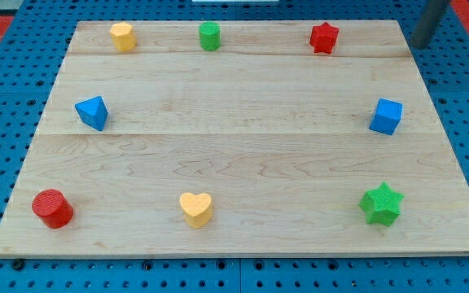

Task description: Place your arm to the right side of the blue cube

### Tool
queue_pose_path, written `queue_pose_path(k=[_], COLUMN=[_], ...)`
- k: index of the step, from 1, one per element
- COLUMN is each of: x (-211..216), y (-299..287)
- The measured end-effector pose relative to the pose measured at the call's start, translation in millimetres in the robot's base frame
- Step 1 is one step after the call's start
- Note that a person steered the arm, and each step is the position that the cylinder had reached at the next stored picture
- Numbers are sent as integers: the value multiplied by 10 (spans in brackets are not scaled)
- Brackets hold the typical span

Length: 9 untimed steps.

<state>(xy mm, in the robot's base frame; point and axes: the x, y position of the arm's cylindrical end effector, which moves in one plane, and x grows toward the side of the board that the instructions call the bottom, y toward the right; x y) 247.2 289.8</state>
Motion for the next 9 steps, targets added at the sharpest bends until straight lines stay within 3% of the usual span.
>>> queue_pose_path(k=[1, 3, 7, 8, 9], x=[-189, 1233, 1556, 1566, 1554], y=[-203, 141, 388, 105, -549])
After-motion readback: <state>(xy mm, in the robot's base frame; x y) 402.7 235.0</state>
